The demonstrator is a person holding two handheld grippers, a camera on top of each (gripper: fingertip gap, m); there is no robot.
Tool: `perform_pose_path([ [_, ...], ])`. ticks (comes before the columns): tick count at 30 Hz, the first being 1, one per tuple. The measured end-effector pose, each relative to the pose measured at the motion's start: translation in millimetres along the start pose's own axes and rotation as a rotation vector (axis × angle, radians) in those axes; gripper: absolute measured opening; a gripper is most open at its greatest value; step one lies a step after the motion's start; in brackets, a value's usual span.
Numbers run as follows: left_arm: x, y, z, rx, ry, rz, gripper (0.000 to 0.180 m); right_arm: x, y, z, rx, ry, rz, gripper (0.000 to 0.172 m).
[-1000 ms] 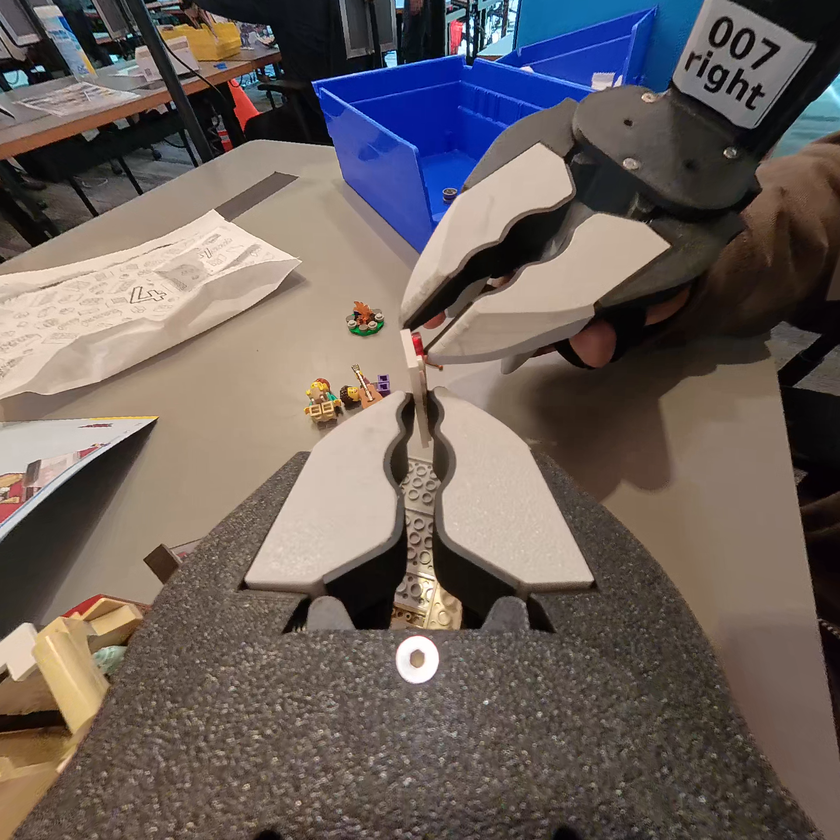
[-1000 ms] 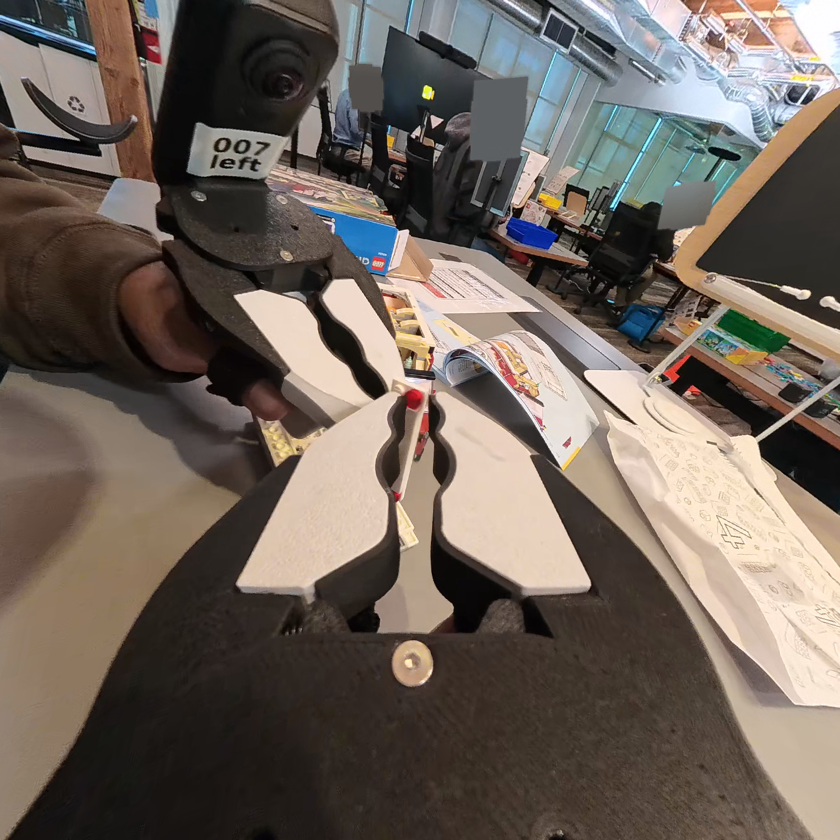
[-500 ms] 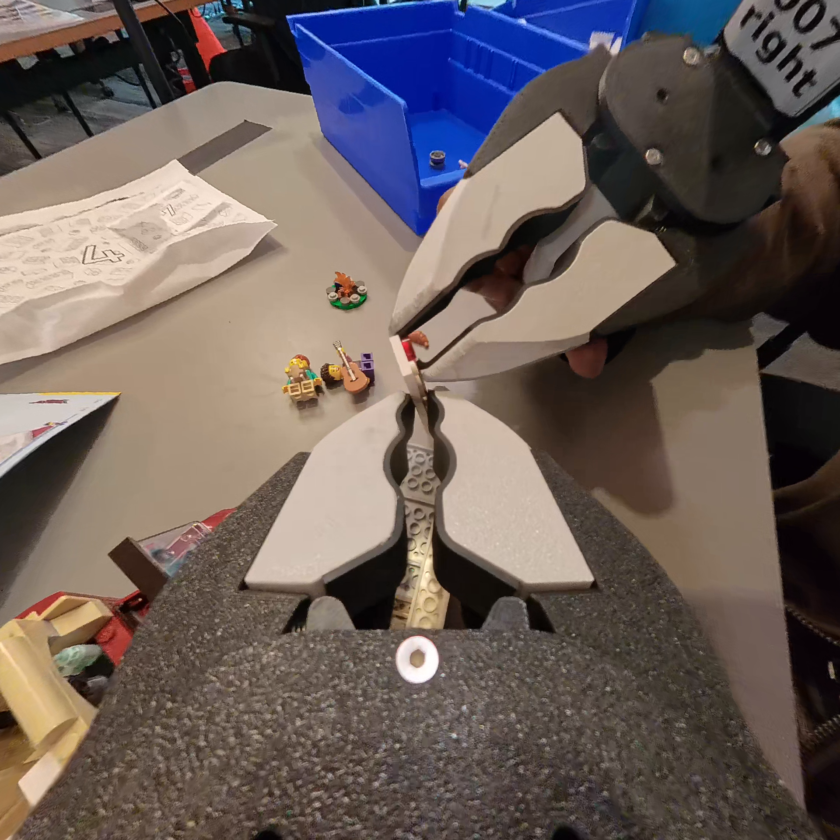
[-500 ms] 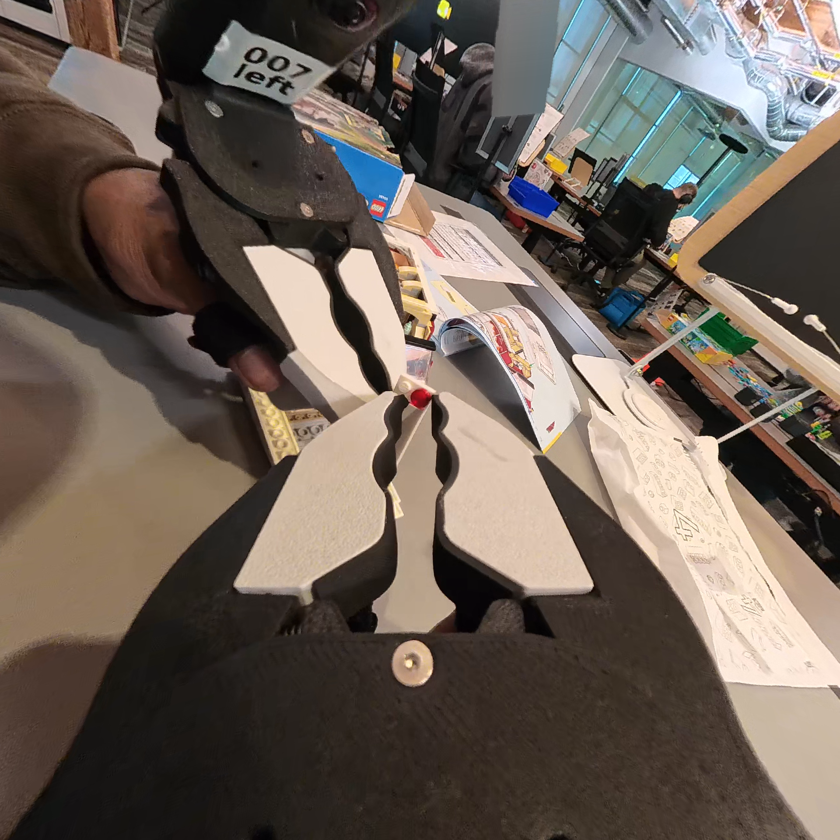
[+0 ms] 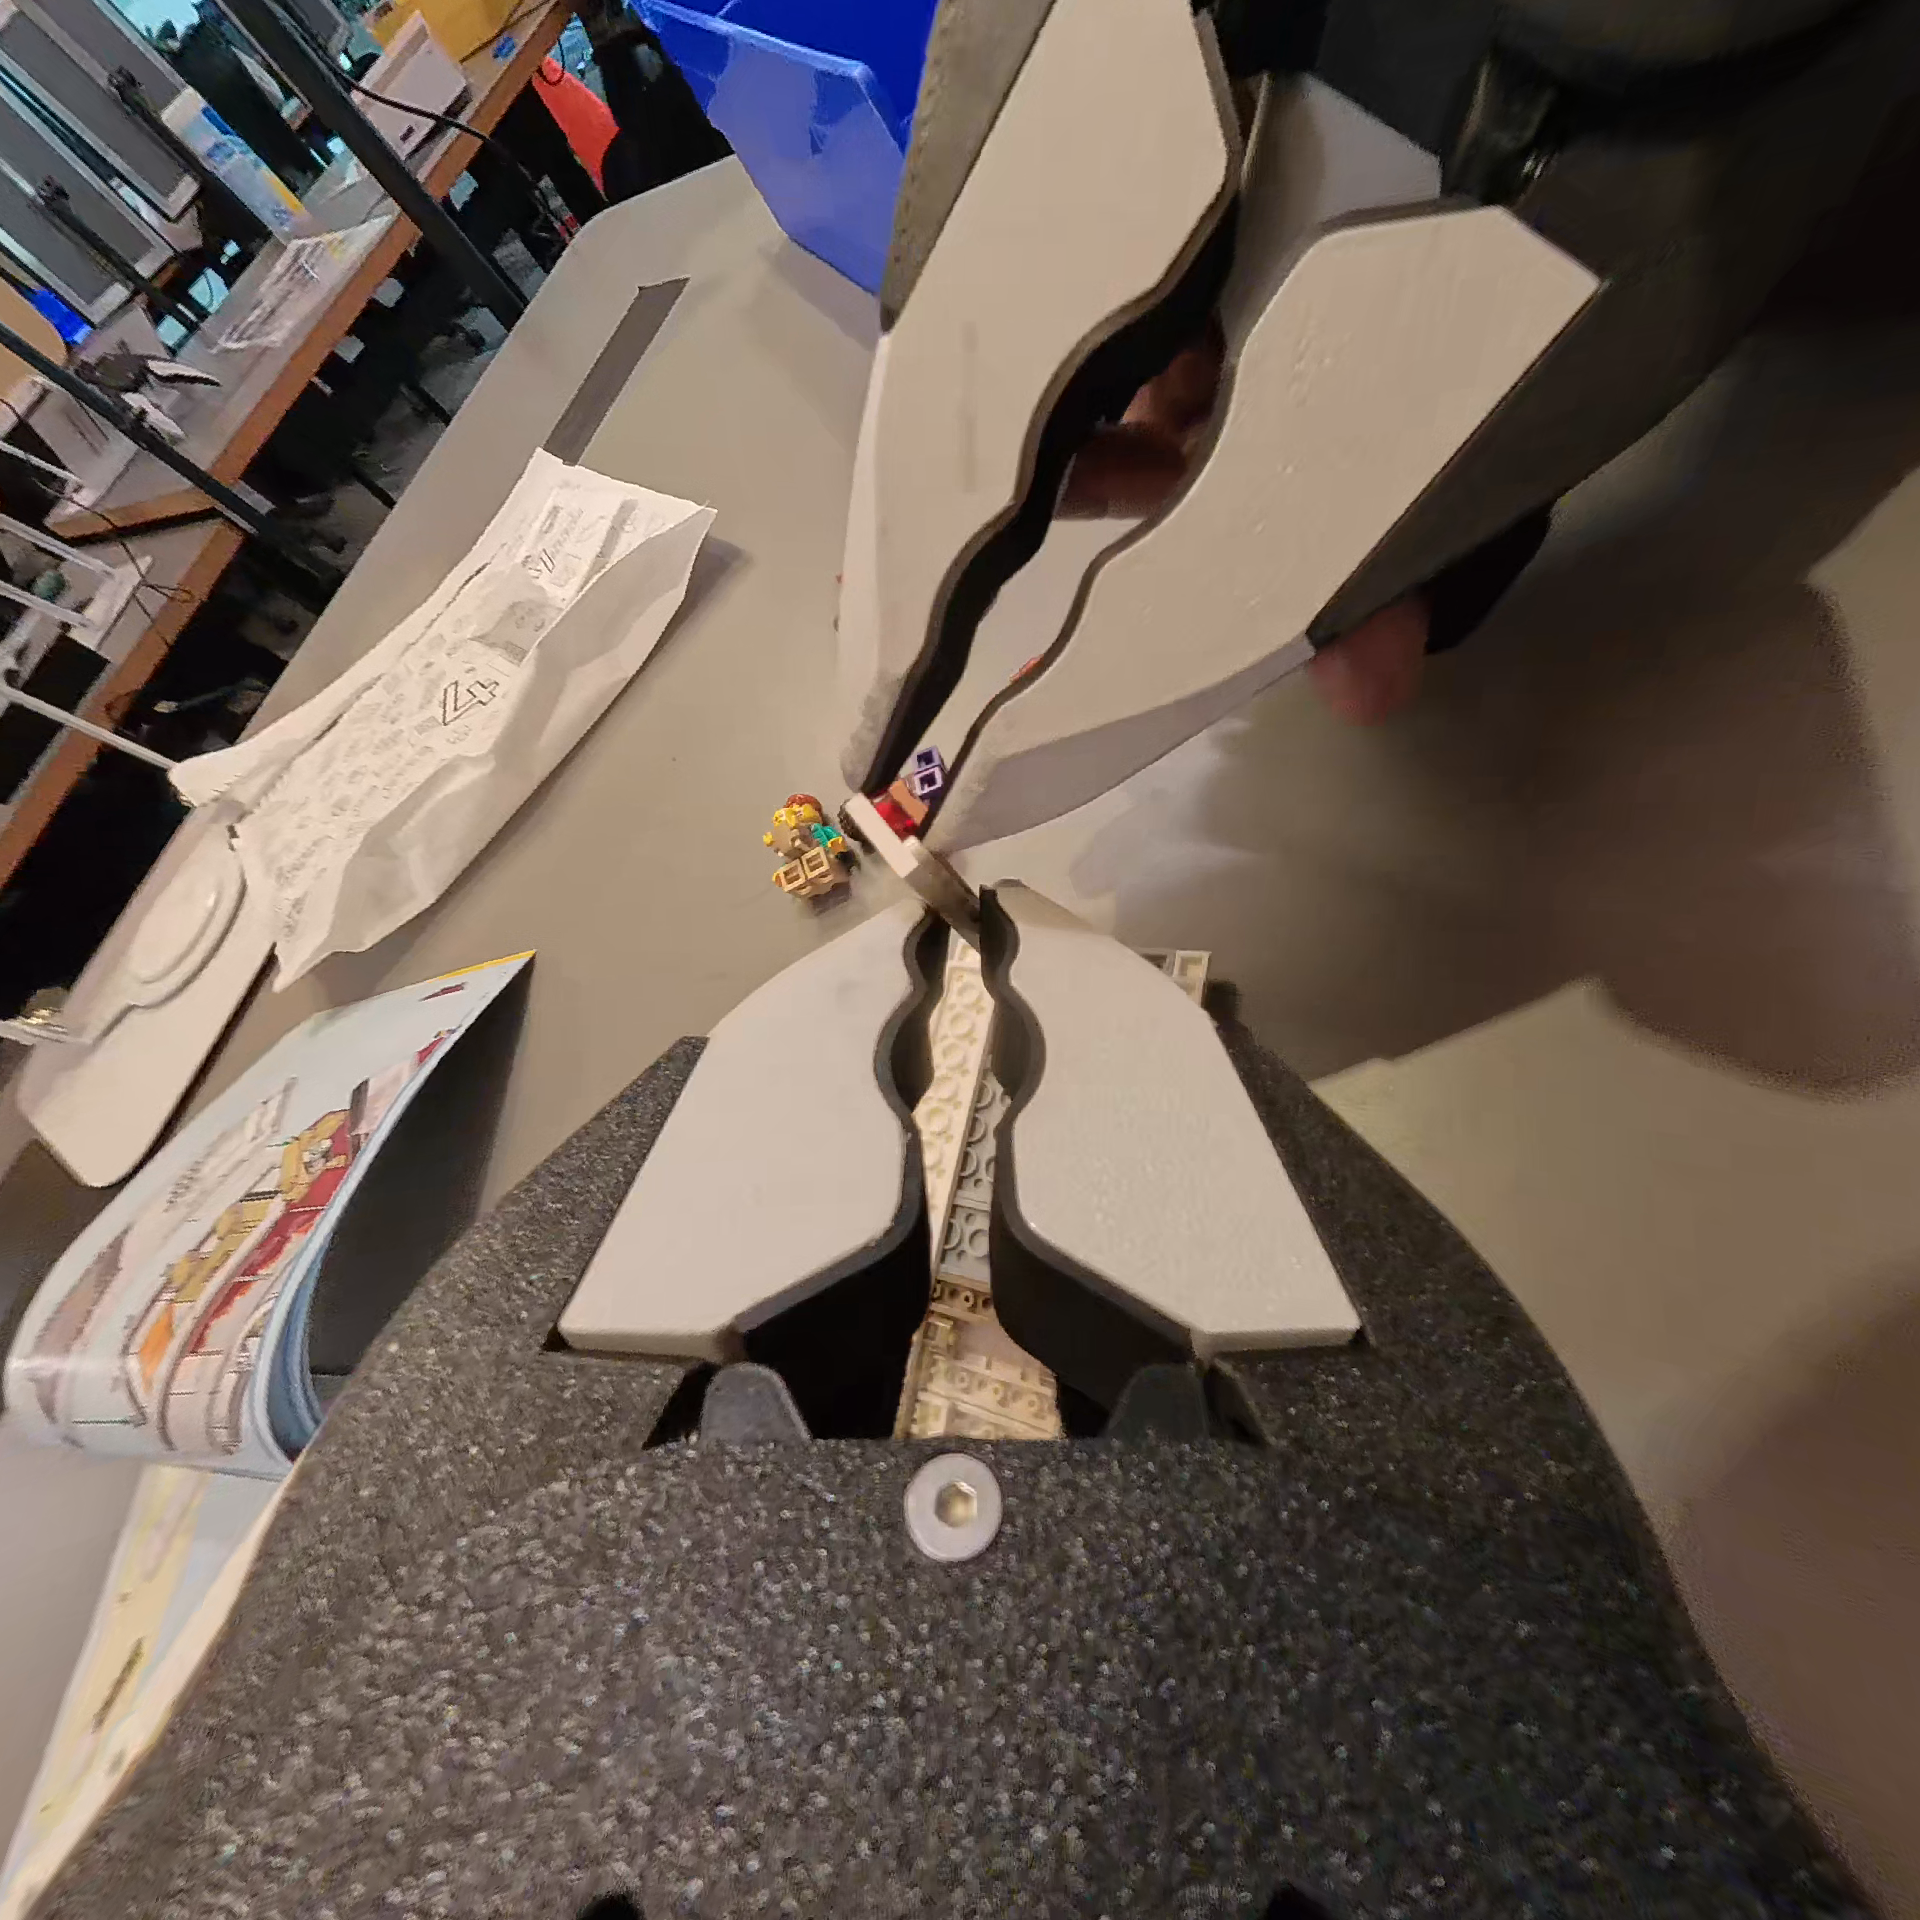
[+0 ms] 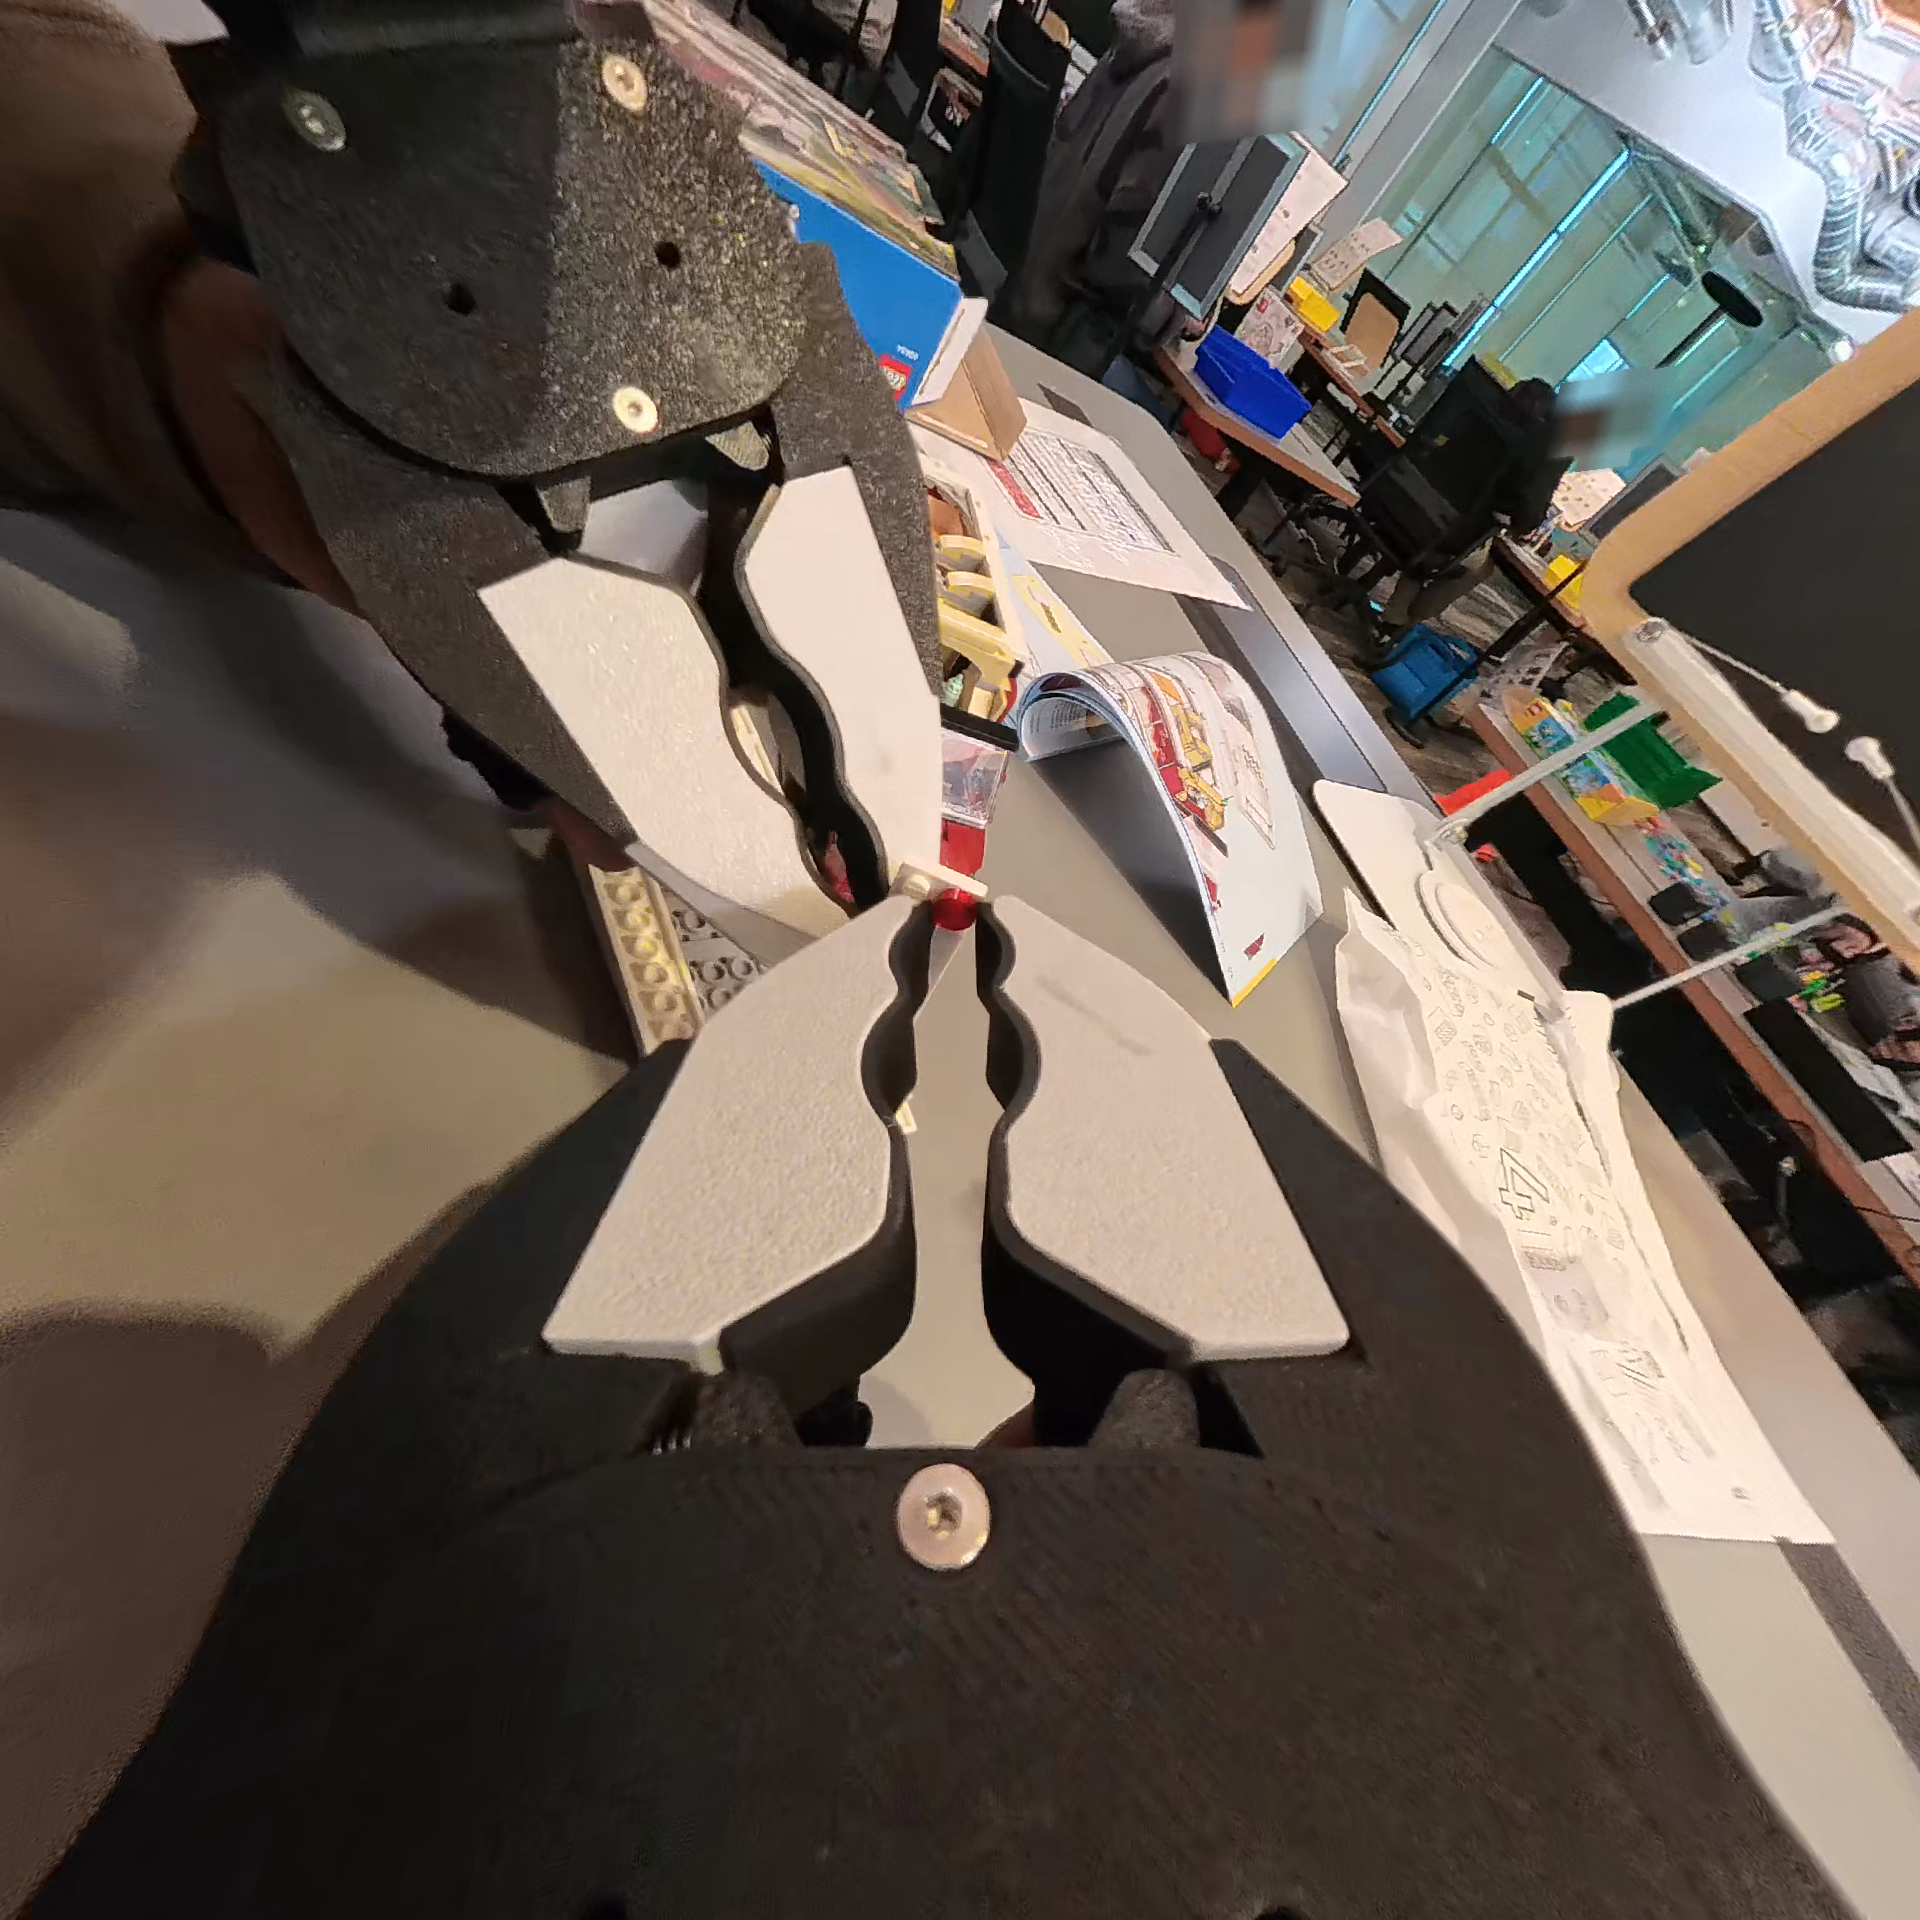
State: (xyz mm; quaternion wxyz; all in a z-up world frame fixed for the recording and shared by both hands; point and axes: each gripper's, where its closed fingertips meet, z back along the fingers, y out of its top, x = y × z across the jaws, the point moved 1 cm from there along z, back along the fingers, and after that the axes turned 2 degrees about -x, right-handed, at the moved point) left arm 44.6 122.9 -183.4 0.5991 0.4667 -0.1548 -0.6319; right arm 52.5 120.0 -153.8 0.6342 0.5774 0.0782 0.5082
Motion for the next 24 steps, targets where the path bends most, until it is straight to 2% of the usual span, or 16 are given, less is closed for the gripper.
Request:
perform_pose_path([
  [5,1,2,2,0.009,0.016,-0.070,0.006,-2,2,3,0.008,0.020,0.020,0.008],
  [9,-2,5,4,0.039,0.004,-0.013,0.005,-1,6,7,0.052,0.046,-0.020,0.006],
  [10,-7,3,4,0.036,0.017,0.007,0.005,-3,7,8,0.056,0.047,-0.006,0.000],
  [14,-12,4,6,0.069,-0.017,0.090,0.005,-13,4,4,0.009,-0.004,0.158,0.000],
  [17,-10,4,6,0.073,-0.023,0.096,0.005,-9,2,2,0.012,-0.026,0.125,0.000],
  [21,-15,7,9,0.138,-0.117,0.295,0.005,3,-2,3,0.020,-0.043,0.044,0.000],
  [24,-22,10,14,0.206,-0.206,0.472,0.005,6,-9,0,-0.015,-0.045,0.019,0.008],
])
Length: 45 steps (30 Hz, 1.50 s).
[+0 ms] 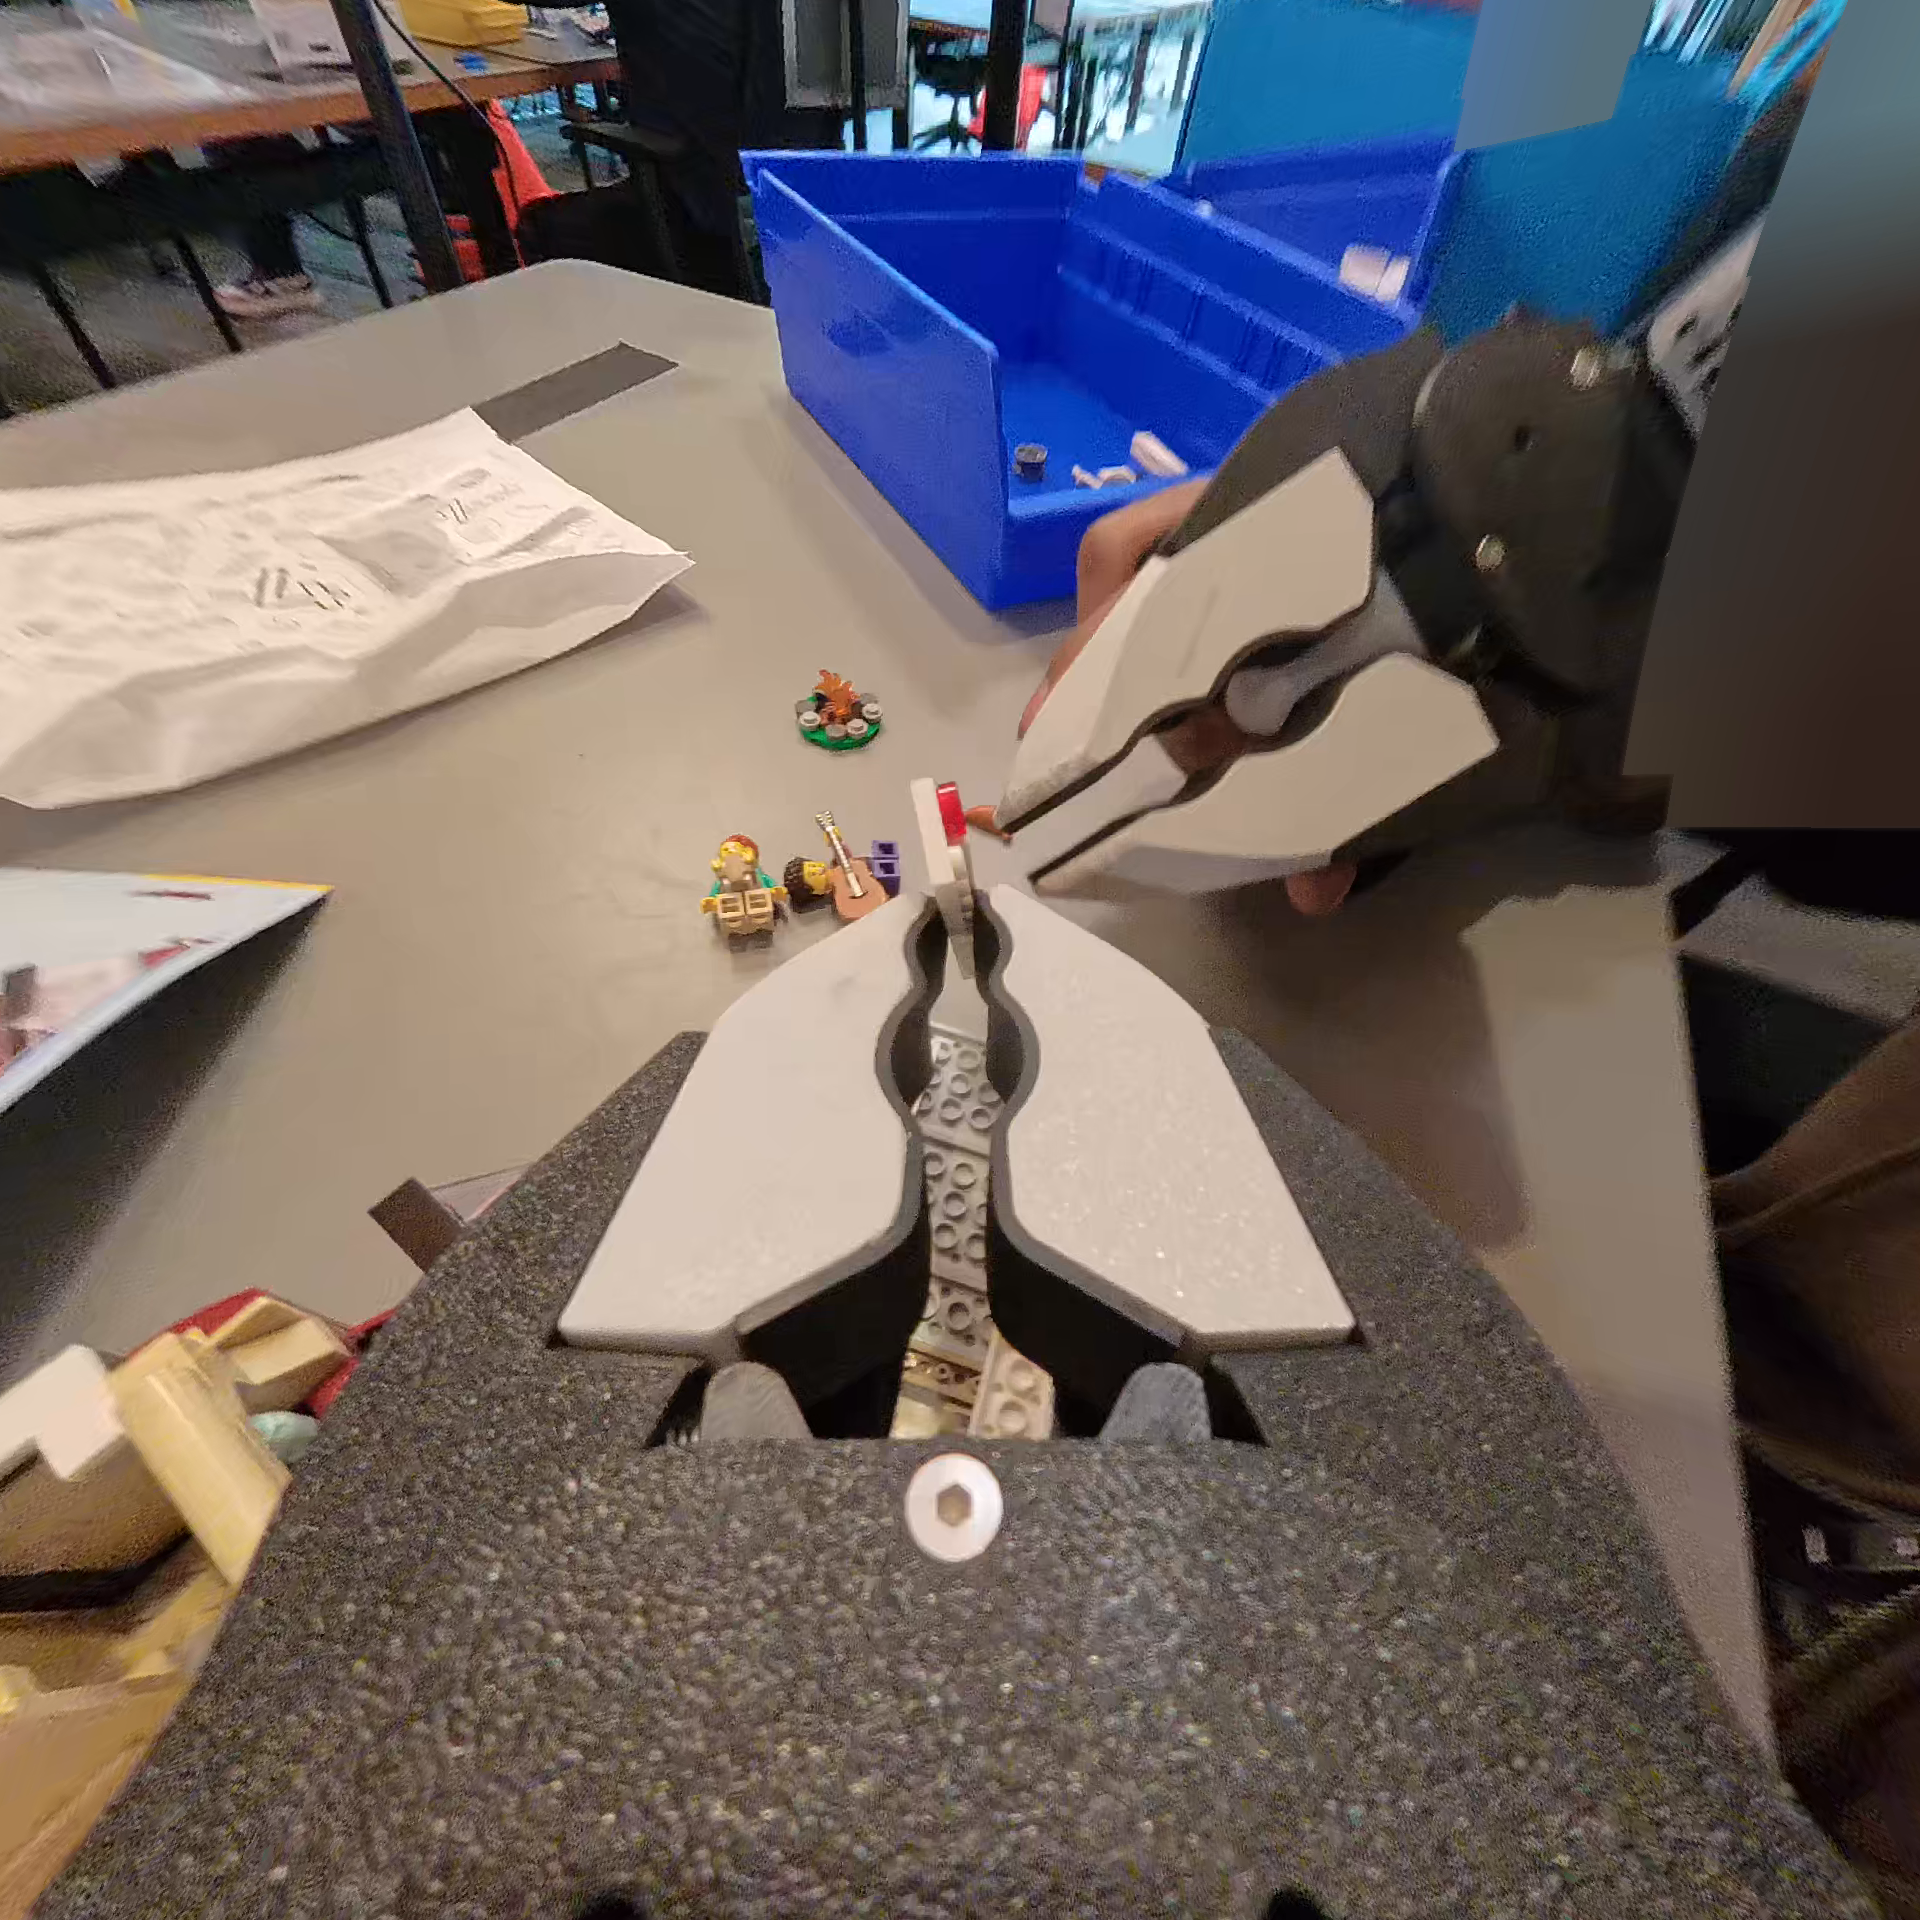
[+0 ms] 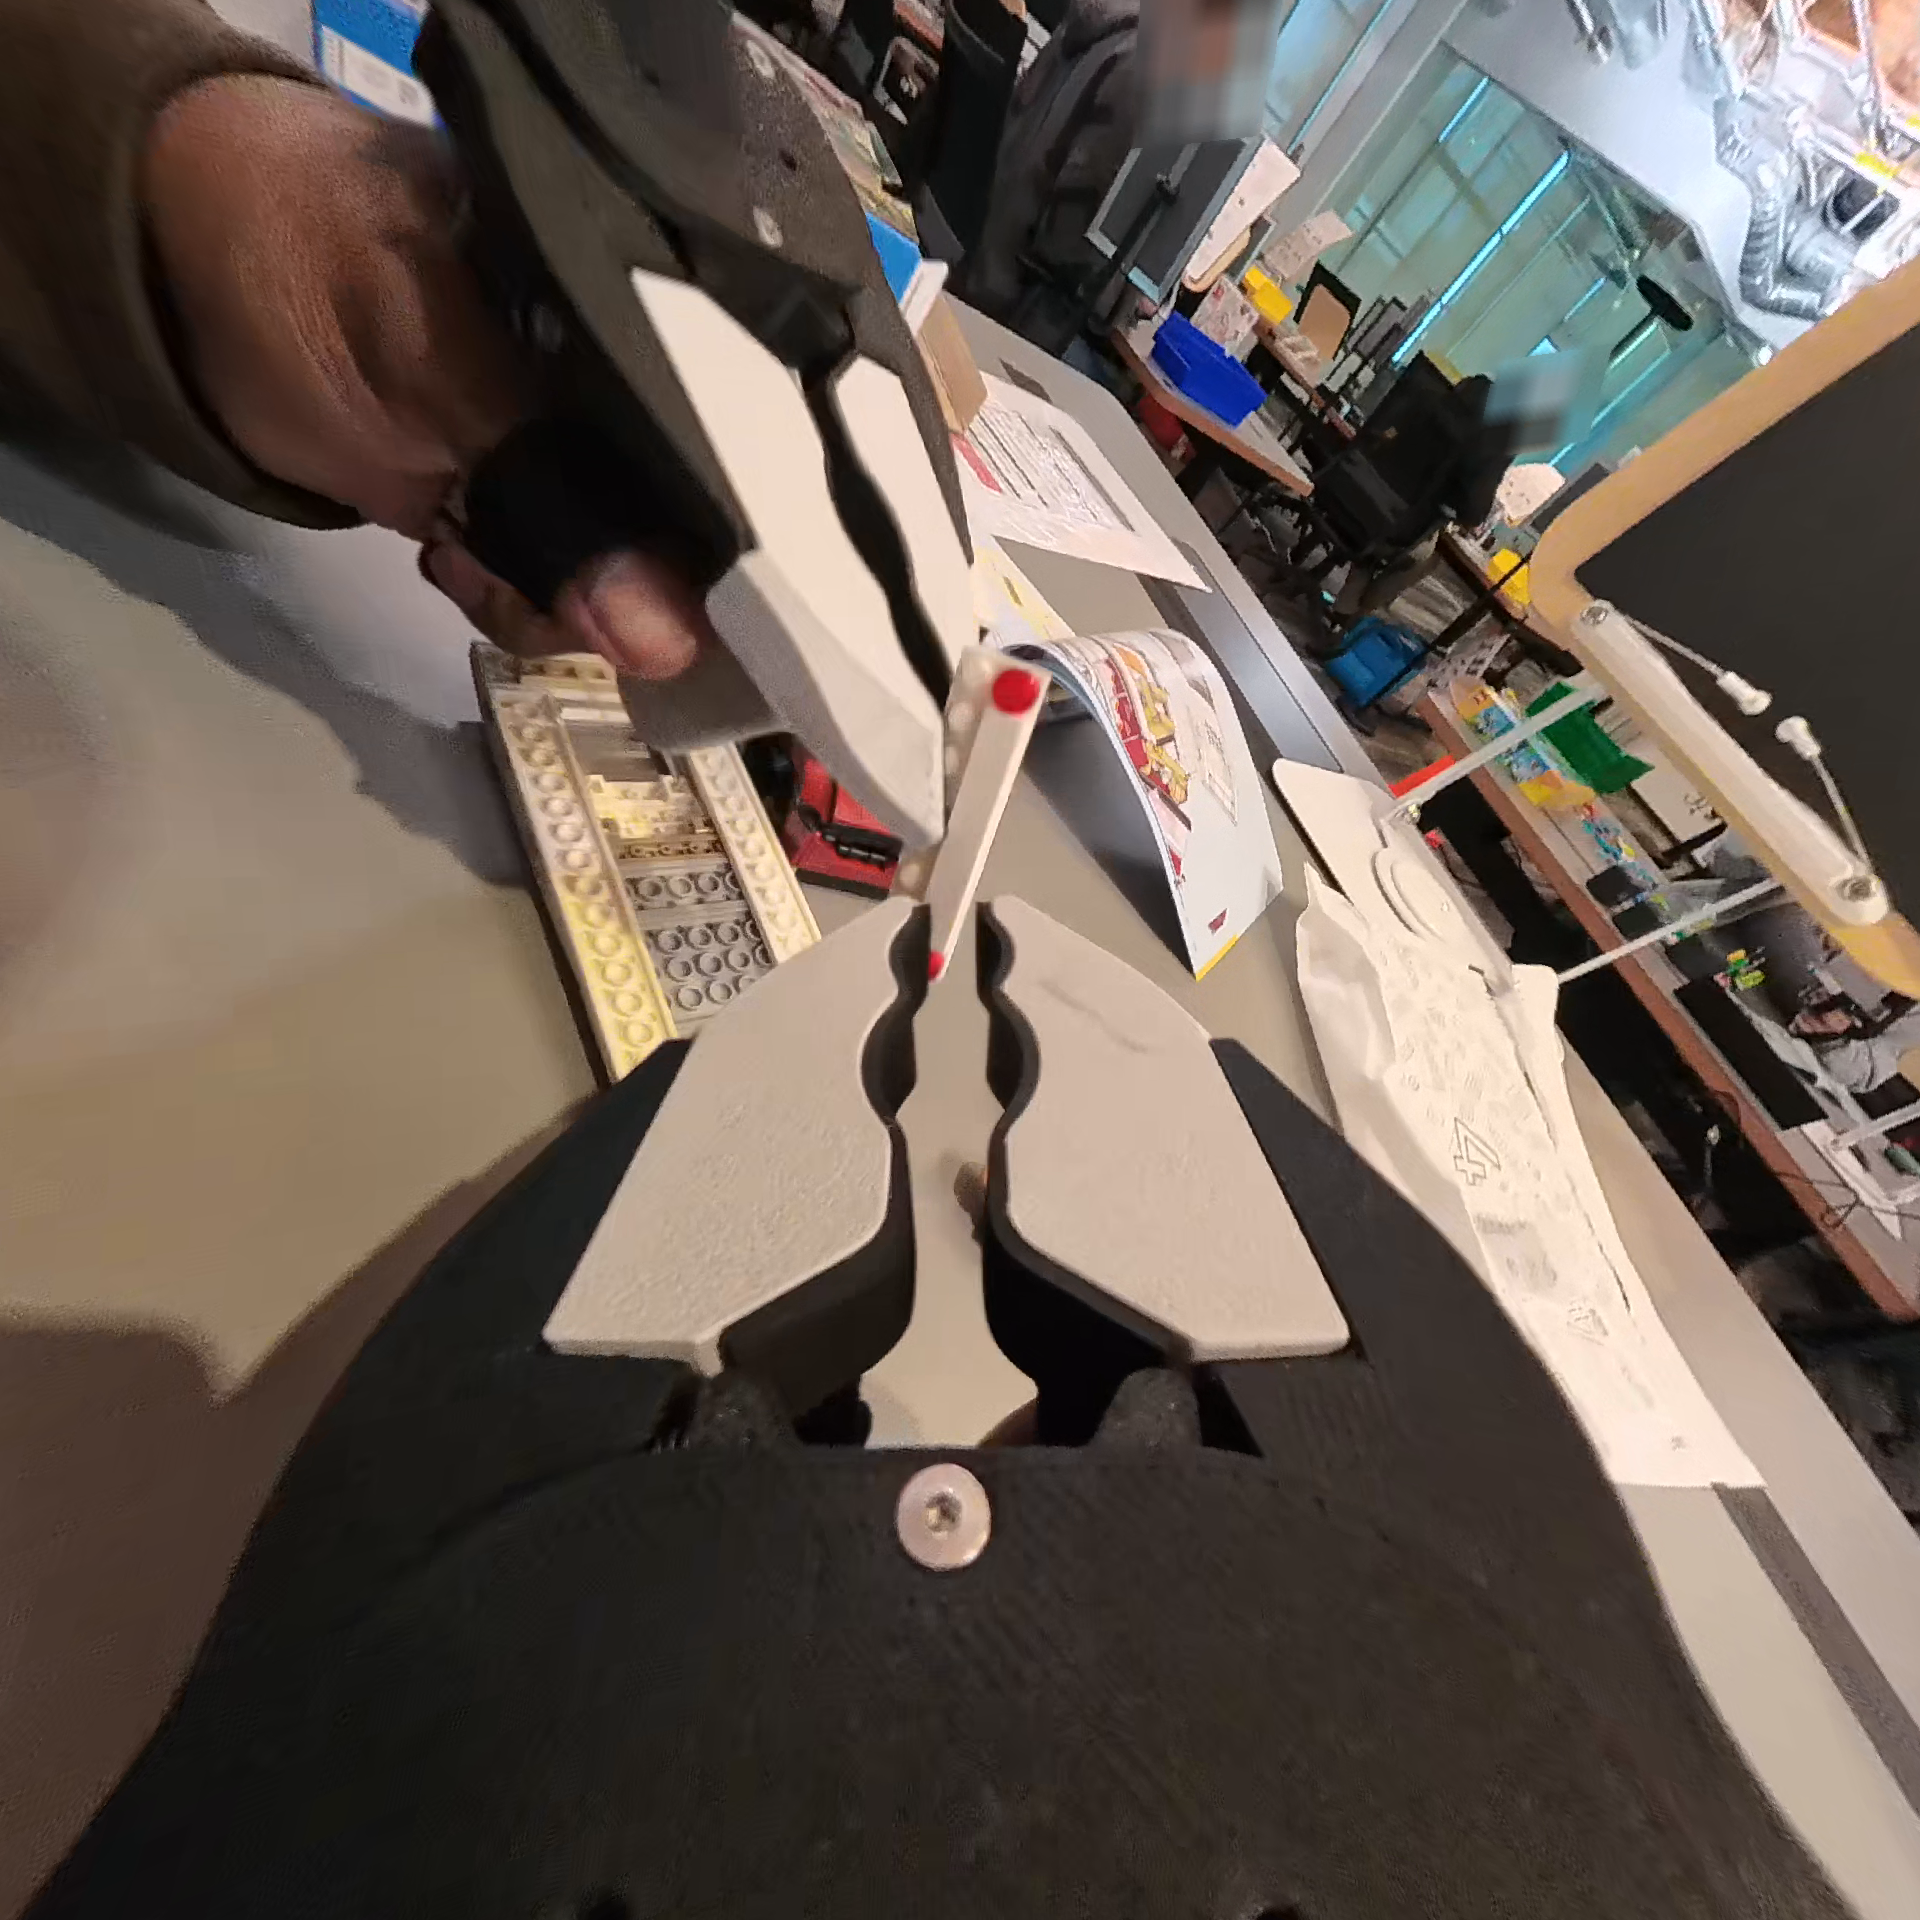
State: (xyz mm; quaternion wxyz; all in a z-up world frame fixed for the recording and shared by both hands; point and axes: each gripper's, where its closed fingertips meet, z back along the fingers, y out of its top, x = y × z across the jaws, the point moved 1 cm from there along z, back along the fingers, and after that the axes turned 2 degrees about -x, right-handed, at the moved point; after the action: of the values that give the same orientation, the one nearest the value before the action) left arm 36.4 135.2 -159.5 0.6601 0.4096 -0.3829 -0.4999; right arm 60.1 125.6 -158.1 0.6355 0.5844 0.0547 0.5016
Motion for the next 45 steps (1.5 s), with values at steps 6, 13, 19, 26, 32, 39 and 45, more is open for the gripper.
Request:
perform_pose_path([
  [6,3,2,0,0.040,-0.116,0.176,0.005,-1,-6,-4,-0.027,0.017,-0.044,0.015],
  [13,2,7,4,0.092,-0.177,0.264,0.005,-5,-10,-6,-0.048,0.076,-0.109,0.015],
  [19,6,8,5,0.091,-0.228,0.263,0.005,-9,-8,-5,-0.040,0.117,-0.108,0.009],
  [26,11,12,6,0.116,-0.316,0.325,0.009,-9,-6,-2,-0.022,0.136,-0.093,0.008],
  [32,17,10,2,0.097,-0.315,0.297,0.009,-13,-2,-2,-0.014,0.140,-0.062,0.008],
  [39,12,12,3,0.105,-0.269,0.304,0.006,-13,0,-2,-0.005,0.110,-0.021,0.001],
  [45,3,14,4,0.141,-0.248,0.363,0.006,-4,7,1,0.058,0.133,-0.185,0.002],
])
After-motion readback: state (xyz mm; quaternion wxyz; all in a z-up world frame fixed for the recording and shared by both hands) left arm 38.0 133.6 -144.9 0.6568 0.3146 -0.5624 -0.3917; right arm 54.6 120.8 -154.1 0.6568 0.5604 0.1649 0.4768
